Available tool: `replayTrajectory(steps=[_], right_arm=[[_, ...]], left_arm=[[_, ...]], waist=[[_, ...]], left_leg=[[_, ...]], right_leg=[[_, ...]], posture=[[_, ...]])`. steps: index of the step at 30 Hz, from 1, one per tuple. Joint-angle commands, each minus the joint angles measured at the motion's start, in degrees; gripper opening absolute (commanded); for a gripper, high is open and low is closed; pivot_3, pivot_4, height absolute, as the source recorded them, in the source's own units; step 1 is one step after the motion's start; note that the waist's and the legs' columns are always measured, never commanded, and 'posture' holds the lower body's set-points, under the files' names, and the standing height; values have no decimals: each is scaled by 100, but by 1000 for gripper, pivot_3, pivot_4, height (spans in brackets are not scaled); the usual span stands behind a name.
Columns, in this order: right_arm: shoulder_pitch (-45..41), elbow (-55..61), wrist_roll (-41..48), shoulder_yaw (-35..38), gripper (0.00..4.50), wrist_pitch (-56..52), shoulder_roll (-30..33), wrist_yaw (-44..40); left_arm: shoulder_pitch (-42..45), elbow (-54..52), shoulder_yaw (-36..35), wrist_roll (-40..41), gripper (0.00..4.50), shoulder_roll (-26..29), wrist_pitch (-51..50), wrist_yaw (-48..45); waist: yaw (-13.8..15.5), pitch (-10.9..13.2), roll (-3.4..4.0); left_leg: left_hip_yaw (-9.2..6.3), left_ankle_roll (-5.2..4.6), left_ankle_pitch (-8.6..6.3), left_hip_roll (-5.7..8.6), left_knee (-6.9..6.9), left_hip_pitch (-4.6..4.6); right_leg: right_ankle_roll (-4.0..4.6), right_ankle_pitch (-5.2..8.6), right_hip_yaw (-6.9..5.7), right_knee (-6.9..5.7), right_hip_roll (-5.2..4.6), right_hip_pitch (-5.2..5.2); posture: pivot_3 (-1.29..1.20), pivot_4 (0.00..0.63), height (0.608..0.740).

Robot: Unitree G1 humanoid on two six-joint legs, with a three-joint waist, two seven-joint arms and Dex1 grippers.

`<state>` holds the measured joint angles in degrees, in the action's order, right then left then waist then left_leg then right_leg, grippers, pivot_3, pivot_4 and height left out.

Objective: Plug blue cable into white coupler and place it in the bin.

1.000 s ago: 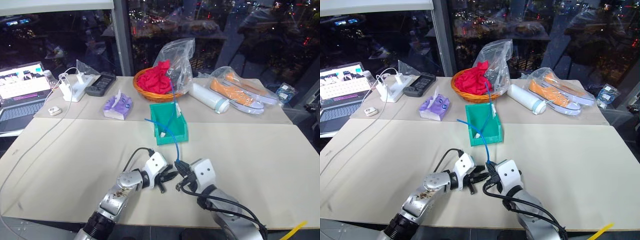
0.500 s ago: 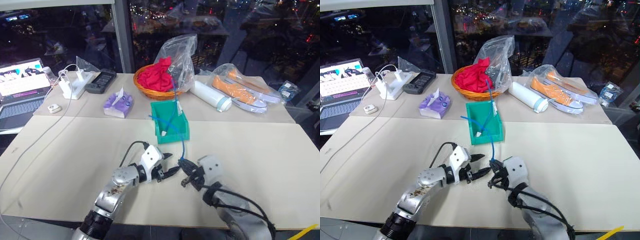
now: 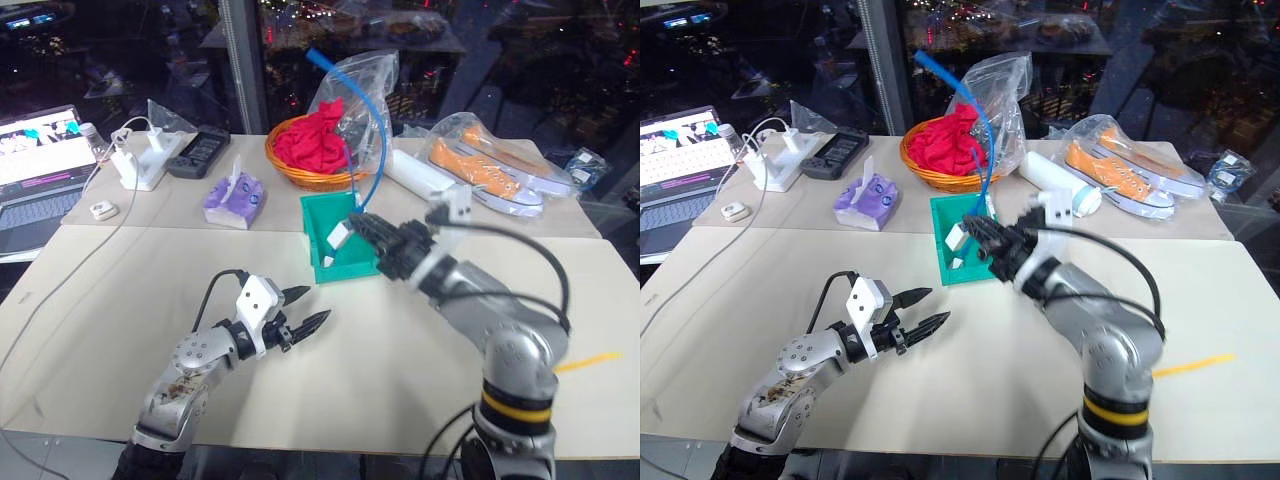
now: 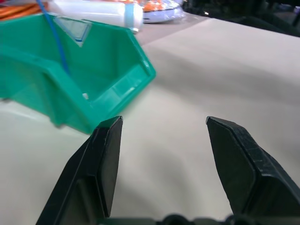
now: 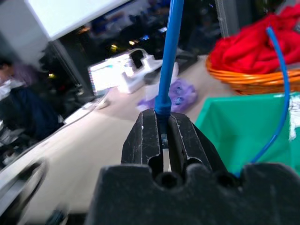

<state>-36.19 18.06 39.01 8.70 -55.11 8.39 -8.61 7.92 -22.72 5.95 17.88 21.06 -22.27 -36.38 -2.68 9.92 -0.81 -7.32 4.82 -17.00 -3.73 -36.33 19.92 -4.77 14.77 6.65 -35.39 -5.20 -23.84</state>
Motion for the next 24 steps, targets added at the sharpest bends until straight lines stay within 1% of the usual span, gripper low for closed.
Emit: replayTrajectory(steps=[1,2,4,5,6,7,9,10,11,12,13,14,15,17,20,22,24], right_arm=[[-488,-961,-499,-263,0,416,-27,-4],[-550,-1133,-638,-342,0,491,-8,-18],[-615,-1386,-819,-362,900,653,0,-15],[-633,-1458,-874,-361,1075,712,9,-29],[-647,-1487,-917,-360,1357,756,23,-46],[-686,-1463,-885,-308,1738,797,15,-89],[-778,-1376,-785,-179,2522,799,7,-140],[-843,-1304,-656,-52,2787,749,13,-164],[-896,-1225,-538,67,3208,682,42,-181],[-933,-1138,-422,182,3538,615,77,-204],[-956,-1081,-343,256,3802,567,102,-216],[-963,-967,-178,389,4259,466,155,-224],[-950,-836,-20,518,4428,369,229,-245],[-786,-496,213,699,4428,241,488,-352],[-328,-29,183,768,4428,300,907,-476],[226,340,-493,444,4428,582,1391,-397],[768,534,-1226,181,4428,934,1662,-78]], left_arm=[[-59,-262,35,-47,3064,-85,126,181],[-62,-265,46,-60,3064,-94,133,217],[-63,-271,58,-74,3094,-107,143,278],[-62,-272,61,-85,3094,-112,152,308],[-63,-276,61,-94,3094,-113,159,328],[-64,-275,53,-96,3094,-117,169,346],[-74,-260,39,-102,3094,-116,197,373],[-83,-246,31,-107,3094,-115,224,385],[-96,-235,23,-123,3094,-111,256,407],[-108,-231,10,-132,3094,-110,277,430],[-115,-229,2,-137,3094,-109,291,447],[-134,-237,-35,-143,3094,-104,303,483],[-152,-246,-89,-154,3094,-100,318,532],[-198,-253,-292,-239,3094,-111,369,760],[-224,-243,-776,-486,3094,-227,446,1436],[-232,-394,-1261,-720,3094,-375,386,2122],[-281,-601,-1638,-908,3094,-501,160,2673]], waist=[[-20,1,1],[-32,1,2],[-68,2,3],[-80,3,4],[-94,3,4],[-113,3,4],[-131,3,5],[-142,4,6],[-150,4,6],[-152,5,7],[-148,6,9],[-145,6,9],[-142,6,9],[-138,6,9],[-118,6,8],[-118,5,8],[-112,4,6]], left_leg=[[1,33,18,6,-11,27],[2,47,26,9,-21,41],[2,46,26,6,-25,40],[2,46,26,5,-25,41],[2,46,26,6,-25,42],[2,46,26,6,-25,43],[2,46,26,7,-29,43],[1,47,27,7,-31,43],[1,49,28,7,-36,41],[1,48,28,6,-39,40],[-1,48,28,6,-40,39],[-1,46,28,6,-40,39],[-2,46,28,6,-41,38],[-3,39,24,7,-44,38],[-5,37,23,7,-46,39],[-5,29,18,7,-47,40],[-5,23,15,8,-50,41]], right_leg=[[-1,-2,2,-16,-4,-32],[-1,-2,1,-43,-7,-51],[2,0,-9,-50,-7,-53],[3,0,-11,-52,-7,-53],[3,0,-12,-51,-8,-53],[2,0,-12,-51,-10,-52],[2,0,-11,-53,-10,-51],[2,0,-11,-59,-10,-51],[2,0,-11,-66,-9,-51],[3,0,-10,-70,-8,-50],[3,0,-10,-74,-7,-50],[3,0,-10,-77,-7,-50],[3,0,-10,-79,-8,-49],[3,0,-11,-80,-8,-45],[2,0,-14,-77,-9,-43],[2,0,-15,-75,-9,-41],[2,0,-14,-73,-11,-40]], posture=[[0,150,722],[0,150,722],[0,150,722],[0,150,722],[0,150,722],[0,150,722],[0,150,722],[0,150,722],[0,150,722],[0,150,722],[0,150,722],[0,150,722],[0,150,722],[0,150,722],[0,150,722],[0,150,722],[0,150,722]])
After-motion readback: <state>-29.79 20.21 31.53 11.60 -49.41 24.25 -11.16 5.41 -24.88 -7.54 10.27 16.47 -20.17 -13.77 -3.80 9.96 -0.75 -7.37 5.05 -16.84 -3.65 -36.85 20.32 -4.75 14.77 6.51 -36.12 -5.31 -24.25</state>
